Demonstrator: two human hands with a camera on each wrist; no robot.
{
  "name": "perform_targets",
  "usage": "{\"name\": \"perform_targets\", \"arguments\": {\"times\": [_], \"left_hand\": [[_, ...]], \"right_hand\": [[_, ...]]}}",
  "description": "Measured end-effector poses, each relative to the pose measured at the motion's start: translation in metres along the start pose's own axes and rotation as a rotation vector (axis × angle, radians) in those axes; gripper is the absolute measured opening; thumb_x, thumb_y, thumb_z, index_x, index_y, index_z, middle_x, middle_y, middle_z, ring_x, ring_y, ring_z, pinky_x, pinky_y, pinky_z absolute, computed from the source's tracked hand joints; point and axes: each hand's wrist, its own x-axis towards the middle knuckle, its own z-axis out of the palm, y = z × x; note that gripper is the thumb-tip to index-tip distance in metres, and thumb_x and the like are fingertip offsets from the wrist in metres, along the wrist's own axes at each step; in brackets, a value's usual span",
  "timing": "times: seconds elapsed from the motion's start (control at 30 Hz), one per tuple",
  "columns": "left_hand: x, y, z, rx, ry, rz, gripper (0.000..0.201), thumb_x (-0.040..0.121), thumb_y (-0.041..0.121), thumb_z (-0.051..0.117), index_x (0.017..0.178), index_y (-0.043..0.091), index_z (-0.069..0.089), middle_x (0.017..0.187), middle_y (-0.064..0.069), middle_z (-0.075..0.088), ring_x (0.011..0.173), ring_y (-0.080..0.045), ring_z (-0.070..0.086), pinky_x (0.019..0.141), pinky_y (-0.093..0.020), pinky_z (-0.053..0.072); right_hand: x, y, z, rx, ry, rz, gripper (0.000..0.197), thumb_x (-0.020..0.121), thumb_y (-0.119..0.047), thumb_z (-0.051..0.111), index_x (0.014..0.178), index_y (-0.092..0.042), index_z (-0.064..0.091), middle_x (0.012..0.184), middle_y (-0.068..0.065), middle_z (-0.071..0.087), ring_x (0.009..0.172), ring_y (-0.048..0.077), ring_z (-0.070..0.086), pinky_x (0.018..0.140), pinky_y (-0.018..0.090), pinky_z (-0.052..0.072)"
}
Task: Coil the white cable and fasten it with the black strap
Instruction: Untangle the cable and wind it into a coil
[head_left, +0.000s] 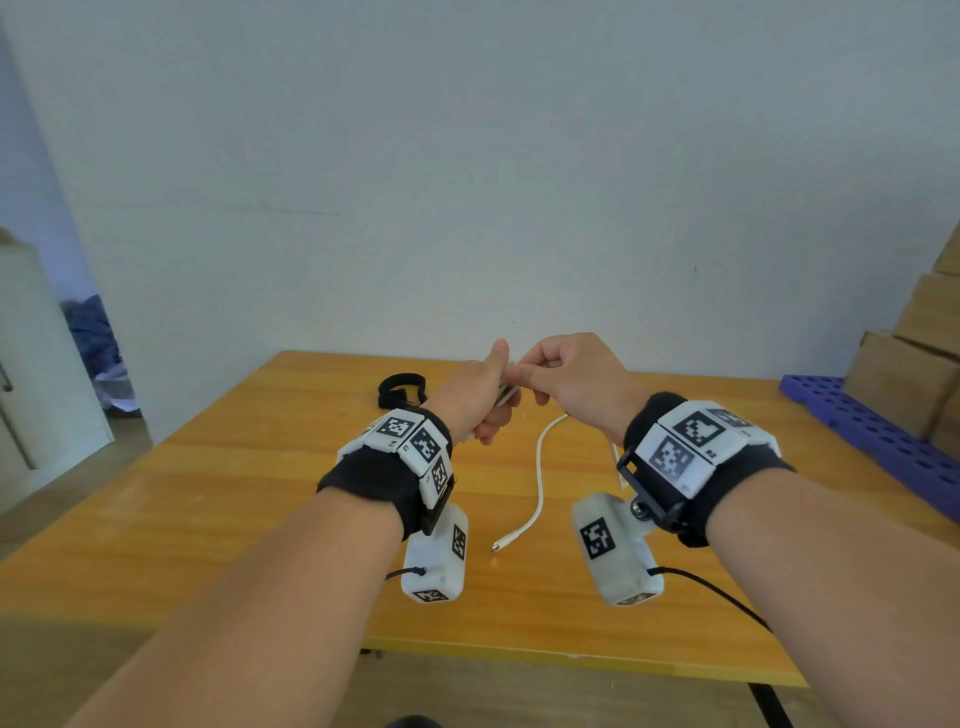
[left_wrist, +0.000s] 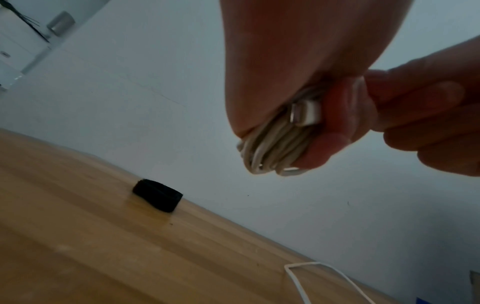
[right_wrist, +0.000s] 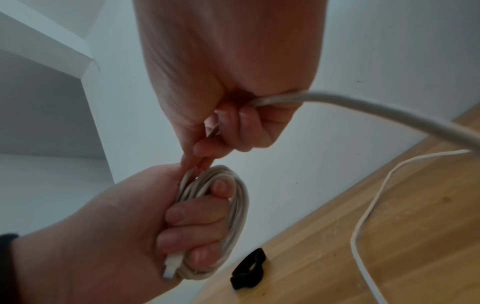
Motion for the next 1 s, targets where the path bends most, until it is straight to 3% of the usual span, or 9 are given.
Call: {"name": "perform_targets", "arguments": {"times": [0.17, 0.3, 0.47, 0.6, 0.77, 0.9, 1.0], "left_hand": [[0.001, -0.002, -0.002, -0.040, -0.088, -0.012, 0.069, 0.099, 0.055, 0.010, 0.076, 0.006, 0.053, 0.038, 0.003, 0.032, 0.032, -0.014, 0.028, 0.047, -0.026, 0.035], [-0.001, -0.002, -0.004, -0.082, -0.147, -0.031, 0.072, 0.097, 0.058, 0.010, 0.061, 0.011, 0.051, 0.038, 0.002, 0.029, 0.032, -0.014, 0.025, 0.045, -0.025, 0.034], [-0.003, -0.005, -0.006, -0.086, -0.247, -0.087, 0.073, 0.094, 0.065, 0.009, 0.059, 0.013, 0.047, 0.035, 0.004, 0.029, 0.031, -0.012, 0.024, 0.045, -0.025, 0.032], [-0.004, -0.008, -0.011, -0.226, -0.329, -0.068, 0.071, 0.094, 0.065, 0.014, 0.059, 0.013, 0.048, 0.034, 0.005, 0.028, 0.029, -0.011, 0.023, 0.042, -0.022, 0.032], [-0.003, -0.002, -0.012, -0.460, -0.387, 0.014, 0.065, 0.095, 0.062, 0.020, 0.062, 0.013, 0.048, 0.032, 0.007, 0.027, 0.028, -0.010, 0.022, 0.040, -0.021, 0.030], [-0.002, 0.003, -0.009, -0.617, -0.399, 0.040, 0.063, 0.098, 0.055, 0.020, 0.064, 0.011, 0.050, 0.033, 0.007, 0.027, 0.028, -0.009, 0.023, 0.040, -0.022, 0.027], [-0.001, 0.002, -0.007, -0.712, -0.419, 0.030, 0.060, 0.099, 0.048, 0.020, 0.065, 0.009, 0.051, 0.034, 0.006, 0.029, 0.028, -0.010, 0.025, 0.040, -0.023, 0.029]], "right_hand": [[0.000, 0.000, 0.000, 0.014, 0.004, -0.019, 0.021, 0.085, -0.024, 0.071, 0.082, -0.004, 0.069, 0.056, -0.001, 0.058, 0.034, -0.003, 0.044, 0.039, 0.007, 0.031], [0.000, 0.001, 0.002, 0.031, 0.018, -0.023, 0.018, 0.082, -0.022, 0.074, 0.081, -0.005, 0.069, 0.057, -0.003, 0.059, 0.038, -0.004, 0.050, 0.042, 0.005, 0.034], [0.005, 0.009, 0.000, 0.029, 0.087, -0.005, 0.017, 0.077, -0.023, 0.078, 0.078, -0.010, 0.067, 0.062, -0.002, 0.064, 0.053, 0.002, 0.058, 0.051, 0.011, 0.043], [0.007, 0.013, -0.003, 0.071, 0.149, 0.001, 0.011, 0.079, -0.017, 0.075, 0.082, -0.008, 0.070, 0.066, -0.002, 0.067, 0.046, -0.007, 0.055, 0.047, 0.006, 0.039], [0.005, 0.018, -0.007, 0.185, 0.212, 0.069, 0.009, 0.087, -0.016, 0.067, 0.085, -0.009, 0.072, 0.068, 0.003, 0.066, 0.053, 0.012, 0.054, 0.054, 0.023, 0.049], [0.004, 0.018, -0.005, 0.220, 0.207, 0.088, 0.014, 0.092, -0.017, 0.061, 0.088, -0.011, 0.073, 0.071, 0.004, 0.069, 0.058, 0.017, 0.063, 0.065, 0.031, 0.056], [0.002, 0.018, -0.005, 0.233, 0.169, 0.113, 0.016, 0.094, -0.017, 0.057, 0.091, -0.012, 0.072, 0.076, 0.005, 0.071, 0.061, 0.017, 0.067, 0.066, 0.031, 0.057]]}}
